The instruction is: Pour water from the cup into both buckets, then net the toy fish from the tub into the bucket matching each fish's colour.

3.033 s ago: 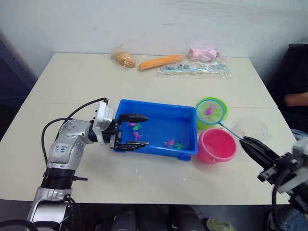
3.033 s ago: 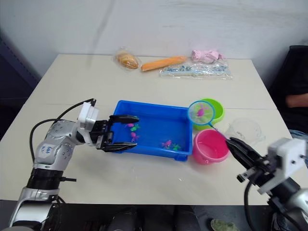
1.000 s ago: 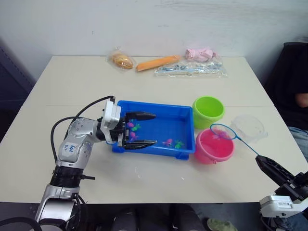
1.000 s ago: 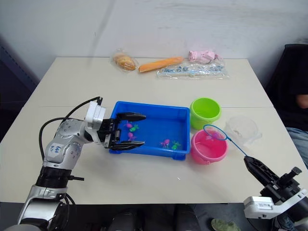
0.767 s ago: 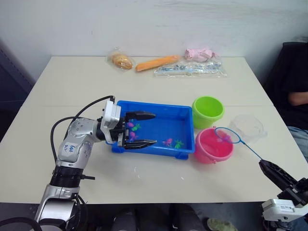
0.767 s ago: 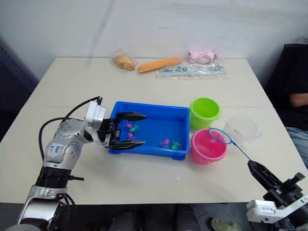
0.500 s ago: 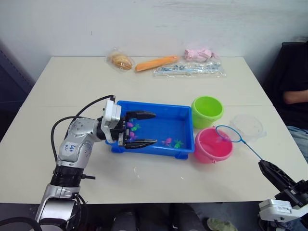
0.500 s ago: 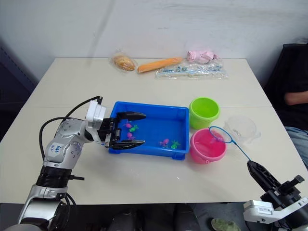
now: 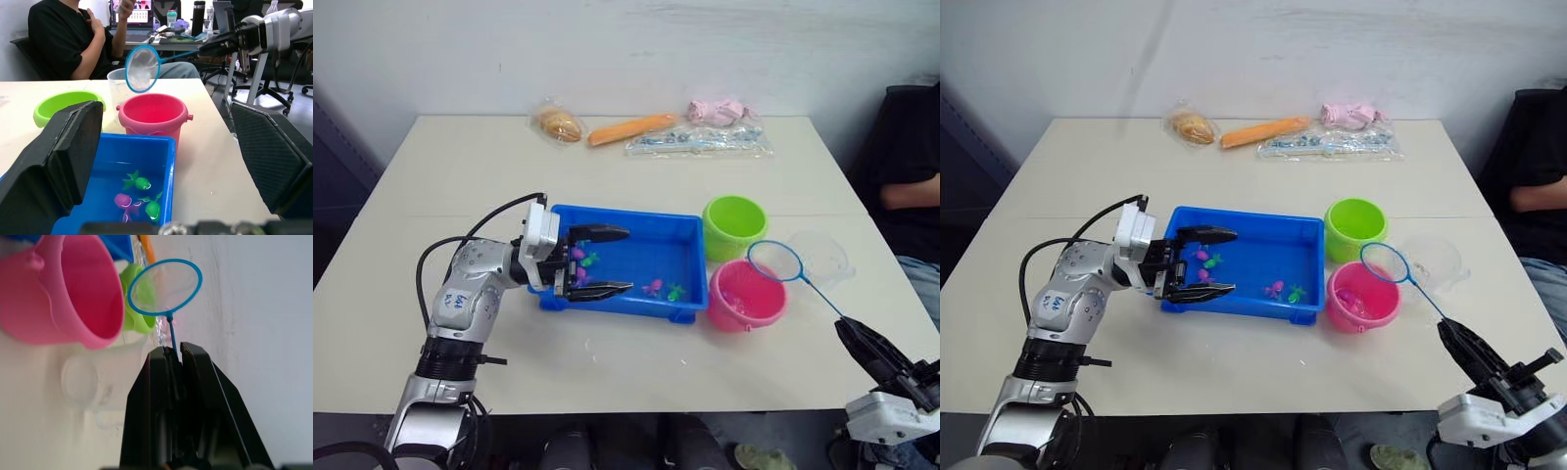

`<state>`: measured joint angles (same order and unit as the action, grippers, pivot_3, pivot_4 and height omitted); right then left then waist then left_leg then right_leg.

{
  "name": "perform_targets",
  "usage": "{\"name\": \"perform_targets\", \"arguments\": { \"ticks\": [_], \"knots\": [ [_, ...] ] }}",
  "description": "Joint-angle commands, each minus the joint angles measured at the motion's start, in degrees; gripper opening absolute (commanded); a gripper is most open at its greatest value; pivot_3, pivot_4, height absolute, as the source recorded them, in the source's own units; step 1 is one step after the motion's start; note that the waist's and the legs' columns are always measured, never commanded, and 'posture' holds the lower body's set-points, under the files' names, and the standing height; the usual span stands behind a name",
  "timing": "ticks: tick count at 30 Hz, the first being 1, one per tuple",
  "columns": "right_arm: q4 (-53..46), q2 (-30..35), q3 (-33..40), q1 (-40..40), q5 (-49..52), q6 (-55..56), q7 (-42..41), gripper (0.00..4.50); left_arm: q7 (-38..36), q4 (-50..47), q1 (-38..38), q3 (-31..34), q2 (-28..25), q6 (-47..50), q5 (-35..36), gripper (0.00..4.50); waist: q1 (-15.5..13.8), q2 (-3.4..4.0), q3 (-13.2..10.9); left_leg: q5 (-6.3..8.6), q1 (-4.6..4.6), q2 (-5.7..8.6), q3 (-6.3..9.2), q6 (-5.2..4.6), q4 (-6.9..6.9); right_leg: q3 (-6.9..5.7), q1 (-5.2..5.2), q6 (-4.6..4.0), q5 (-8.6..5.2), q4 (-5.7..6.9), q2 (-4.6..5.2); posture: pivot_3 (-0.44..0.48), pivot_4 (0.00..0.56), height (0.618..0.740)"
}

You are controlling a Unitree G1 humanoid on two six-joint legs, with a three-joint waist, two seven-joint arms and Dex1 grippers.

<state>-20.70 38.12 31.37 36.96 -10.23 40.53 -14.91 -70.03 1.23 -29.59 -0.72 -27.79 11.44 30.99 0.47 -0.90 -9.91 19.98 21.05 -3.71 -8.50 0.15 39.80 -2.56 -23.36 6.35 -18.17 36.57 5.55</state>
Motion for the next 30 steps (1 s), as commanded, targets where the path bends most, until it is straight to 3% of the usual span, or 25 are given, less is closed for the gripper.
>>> {"name": "perform_targets", "arguments": {
  "ticks": [1, 8, 15, 18, 22, 30],
  "knots": [
    [-9.07, 5.51, -4.15, -1.68, 24.05, -12.64, -8.05, 0.00, 0.43, 1.88, -0.25, 2.76, -1.44, -1.62, -0.48, 4.47, 0.26, 0.00, 0.00, 0.00, -0.02, -0.02, 0.01, -0.01, 0.01, 0.02, 0.00, 0.00, 0.00, 0.05, 0.00, 0.000, 0.150, 0.740],
    [-18.31, 21.41, -8.02, -17.14, 48.94, -46.05, -12.76, 0.00, 0.74, 5.08, 0.74, 5.71, -4.23, -3.62, -1.49, 4.47, 0.31, -0.02, -0.02, 0.01, 0.04, -0.04, 0.14, -0.08, 0.16, -0.07, -0.01, -0.01, 0.00, 0.21, 0.09, 0.000, 0.150, 0.740],
    [-16.35, 35.35, -18.55, -40.64, 57.44, -75.77, -13.30, 0.00, 1.69, 5.63, 2.50, 8.38, -6.52, -4.91, -2.01, 4.47, -0.41, -0.03, -0.06, 0.03, 0.23, -0.09, 0.15, -0.15, 0.18, -0.16, -0.17, -0.05, -0.01, 0.21, 0.23, 0.000, 0.150, 0.740],
    [-15.43, 35.05, -25.78, -51.47, 57.86, -83.99, -13.86, 0.00, 2.33, 5.60, 3.06, 9.07, -6.91, -5.30, -2.09, 4.47, -0.41, -0.03, -0.06, 0.09, 0.27, -0.11, 0.16, -0.25, 0.18, -0.23, -0.18, -0.05, -0.01, 0.16, 0.36, 0.000, 0.150, 0.740],
    [-14.01, 31.44, -37.47, -62.68, 48.68, -88.50, -14.76, 0.00, 1.91, 5.94, 3.46, 9.73, -8.07, -5.76, -2.40, 4.47, -0.13, -0.03, -0.06, 0.15, 0.35, -0.05, 0.06, -0.37, 0.20, -0.33, -0.27, -0.05, -0.01, 0.11, 0.61, 0.000, 0.150, 0.740],
    [-13.37, 27.29, -44.17, -67.89, 39.54, -92.50, -17.82, 0.00, 0.10, 4.25, 4.46, 9.07, -9.62, -3.44, -1.21, 4.47, -0.27, -0.03, -0.06, 0.18, 0.55, 0.05, 0.03, -0.41, 0.19, -0.46, -0.38, -0.02, 0.00, -0.01, 0.66, 0.000, 0.150, 0.740]
  ]
}}
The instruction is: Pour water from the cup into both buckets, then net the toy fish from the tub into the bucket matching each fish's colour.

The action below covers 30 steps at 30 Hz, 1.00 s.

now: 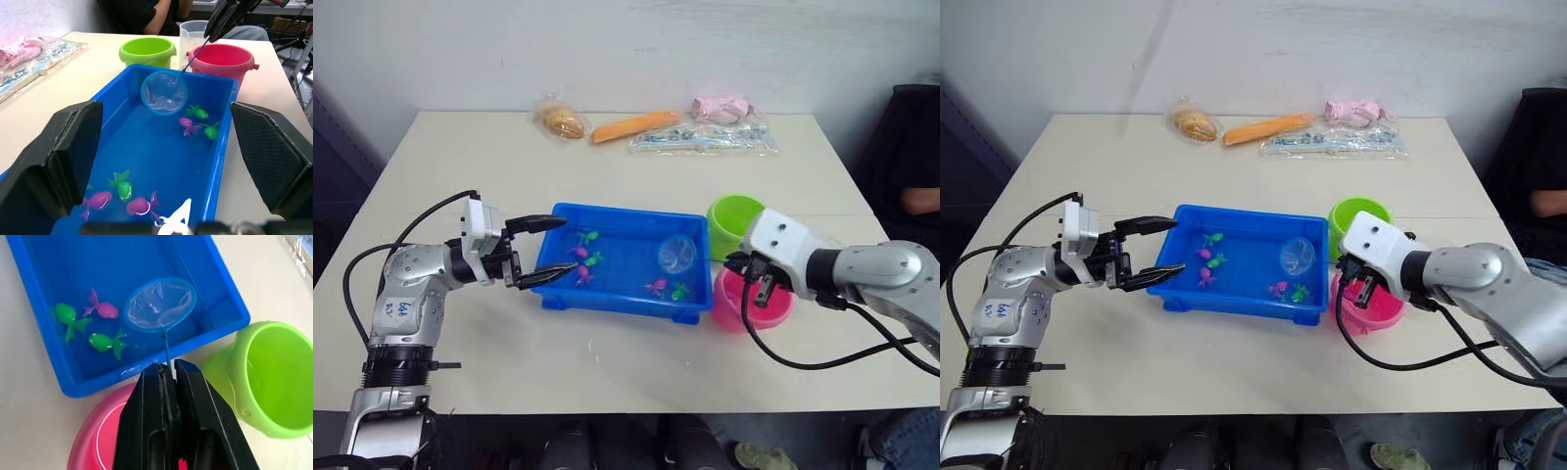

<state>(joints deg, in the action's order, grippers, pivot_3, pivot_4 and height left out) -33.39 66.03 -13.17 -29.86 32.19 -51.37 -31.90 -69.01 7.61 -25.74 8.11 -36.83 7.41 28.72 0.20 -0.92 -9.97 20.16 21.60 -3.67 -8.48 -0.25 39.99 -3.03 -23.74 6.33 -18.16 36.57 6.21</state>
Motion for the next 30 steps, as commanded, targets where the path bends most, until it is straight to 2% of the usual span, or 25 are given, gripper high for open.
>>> {"name": "perform_targets", "arguments": {
  "ticks": [1, 16, 30],
  "knots": [
    [-0.65, -0.83, -0.17, -1.38, -4.14, -0.65, -1.10, 0.00, -1.09, -2.64, 0.90, 0.05, -0.60, 0.85, 1.11, 4.47, 0.02, 0.00, 0.00, 0.00, 0.01, 0.00, 0.00, -0.01, 0.00, -0.01, 0.01, 0.01, 0.00, -0.01, 0.00, 0.000, 0.150, 0.740],
    [0.21, -7.40, -3.27, -4.32, -9.80, -4.40, -7.54, 0.00, -1.53, -4.10, 2.23, 0.00, -0.47, 1.22, 0.57, 4.47, 0.09, 0.00, 0.00, 0.02, 0.01, 0.06, 0.00, 0.01, 0.00, -0.02, 0.00, 0.01, 0.01, -0.02, -0.08, 0.000, 0.150, 0.740],
    [-0.35, -6.16, -6.49, -6.07, -16.12, -4.35, -12.73, 0.00, -1.21, -5.27, 3.67, 0.69, -0.78, 1.41, 0.91, 4.47, 0.14, 0.01, -0.01, 0.04, 0.01, 0.05, -0.01, 0.04, -0.01, -0.02, 0.00, 0.01, 0.01, -0.04, -0.09, 0.000, 0.150, 0.740]
  ]
}}
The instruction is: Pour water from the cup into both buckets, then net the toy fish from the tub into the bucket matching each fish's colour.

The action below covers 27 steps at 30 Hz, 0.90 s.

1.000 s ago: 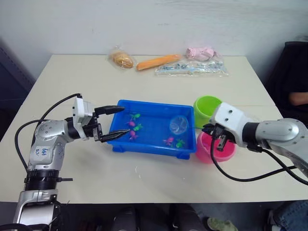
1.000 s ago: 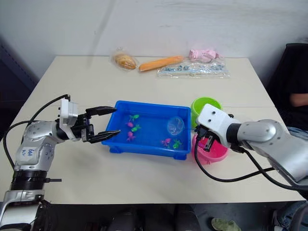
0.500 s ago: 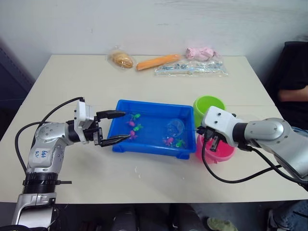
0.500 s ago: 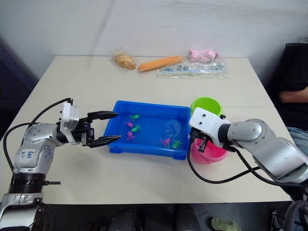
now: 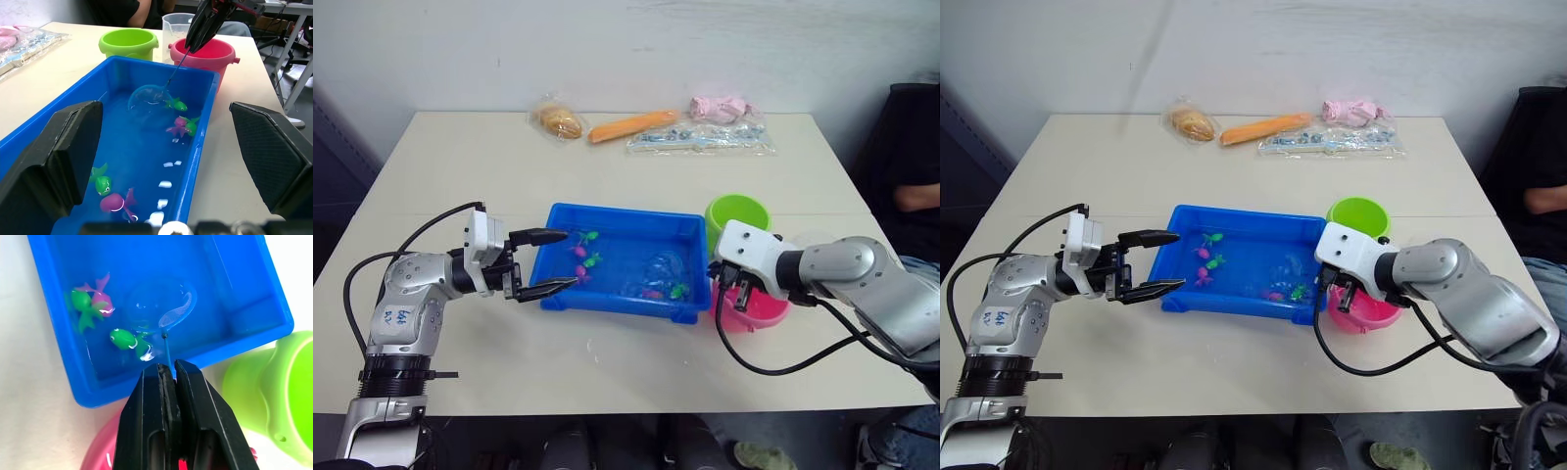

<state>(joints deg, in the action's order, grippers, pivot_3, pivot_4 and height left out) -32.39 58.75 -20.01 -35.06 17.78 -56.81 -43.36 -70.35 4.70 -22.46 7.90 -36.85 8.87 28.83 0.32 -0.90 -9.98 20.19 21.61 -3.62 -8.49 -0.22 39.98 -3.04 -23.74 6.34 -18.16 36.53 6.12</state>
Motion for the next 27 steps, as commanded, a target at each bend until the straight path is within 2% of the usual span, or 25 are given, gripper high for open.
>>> {"name": "perform_targets", "arguments": {
  "ticks": [1, 15, 27],
  "knots": [
    [-1.46, 1.19, 0.22, -0.85, -1.96, 1.20, -1.73, 0.00, 0.16, -2.52, 0.54, 0.94, -0.78, 0.03, 0.87, 4.47, 0.01, 0.00, 0.00, 0.00, 0.00, 0.00, 0.00, 0.00, 0.00, 0.00, 0.00, 0.00, 0.00, 0.00, 0.00, 0.000, 0.150, 0.740],
    [-1.68, -1.96, 0.08, -1.23, -2.04, 0.22, -6.51, 0.00, 0.66, -4.05, 2.12, 1.40, -0.74, 0.95, 1.32, 4.47, 0.08, 0.00, 0.00, 0.00, 0.00, -0.01, 0.00, 0.00, 0.00, 0.00, 0.00, 0.00, 0.00, 0.00, 0.00, 0.000, 0.150, 0.740],
    [0.90, -7.75, 2.85, -0.57, -0.98, -4.27, -3.73, 0.00, 0.98, -4.78, 2.81, 1.87, -1.20, 1.51, 1.47, 4.47, 0.12, 0.01, -0.01, 0.01, 0.00, -0.03, 0.00, 0.01, -0.01, 0.00, 0.00, 0.00, 0.00, 0.00, 0.02, 0.000, 0.150, 0.740]
  ]
}}
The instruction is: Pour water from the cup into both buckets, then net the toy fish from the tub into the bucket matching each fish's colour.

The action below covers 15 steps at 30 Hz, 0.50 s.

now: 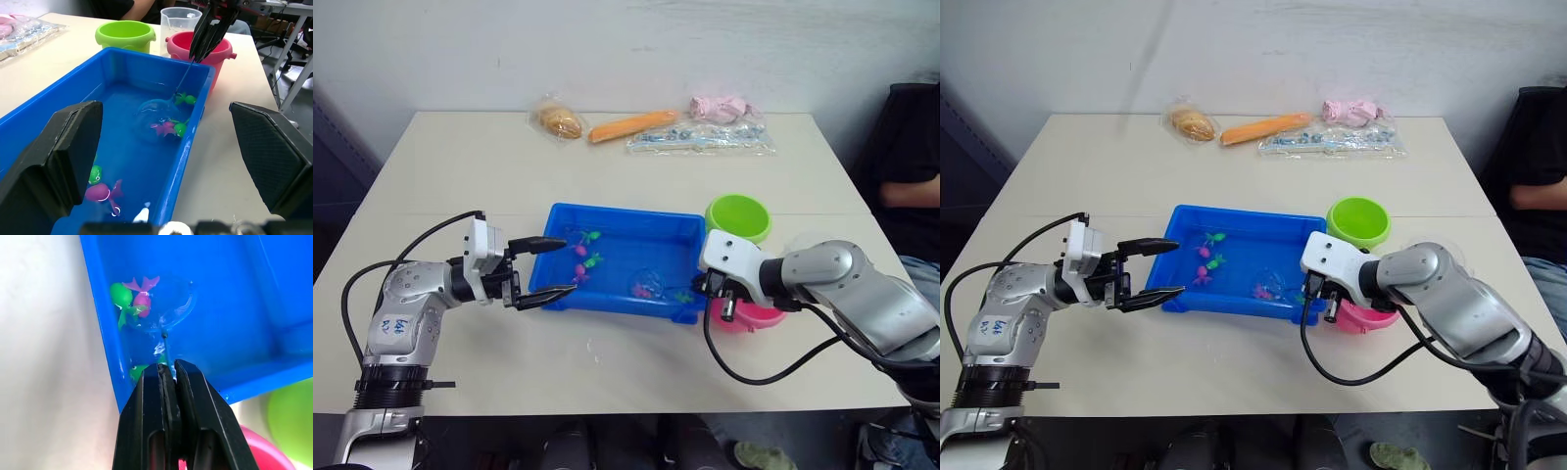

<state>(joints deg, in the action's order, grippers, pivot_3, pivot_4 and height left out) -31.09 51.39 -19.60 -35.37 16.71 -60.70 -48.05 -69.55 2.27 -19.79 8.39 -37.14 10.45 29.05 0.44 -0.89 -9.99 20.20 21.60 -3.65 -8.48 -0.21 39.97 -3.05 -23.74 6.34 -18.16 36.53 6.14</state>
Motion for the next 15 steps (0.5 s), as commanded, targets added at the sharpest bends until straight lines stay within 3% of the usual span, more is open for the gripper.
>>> {"name": "perform_targets", "arguments": {
  "ticks": [1, 15],
  "knots": [
    [-0.25, -0.80, 2.69, -0.06, 0.25, -0.58, 1.32, 0.00, 0.19, -2.39, 0.16, 1.44, -0.93, -0.05, 1.26, 4.47, 0.00, 0.00, 0.00, 0.00, 0.00, 0.00, 0.00, 0.00, 0.00, 0.00, 0.00, 0.00, 0.00, 0.00, 0.00, 0.000, 0.150, 0.740],
    [1.45, -5.65, 4.17, 1.48, 1.04, -0.81, 5.12, 0.00, 0.31, -1.88, -0.29, 1.49, -0.86, -0.36, 0.96, 4.47, -0.01, 0.00, 0.00, 0.00, 0.00, 0.02, 0.00, 0.00, -0.01, -0.01, 0.00, 0.00, 0.00, -0.01, -0.02, 0.000, 0.150, 0.740]
  ]
}}
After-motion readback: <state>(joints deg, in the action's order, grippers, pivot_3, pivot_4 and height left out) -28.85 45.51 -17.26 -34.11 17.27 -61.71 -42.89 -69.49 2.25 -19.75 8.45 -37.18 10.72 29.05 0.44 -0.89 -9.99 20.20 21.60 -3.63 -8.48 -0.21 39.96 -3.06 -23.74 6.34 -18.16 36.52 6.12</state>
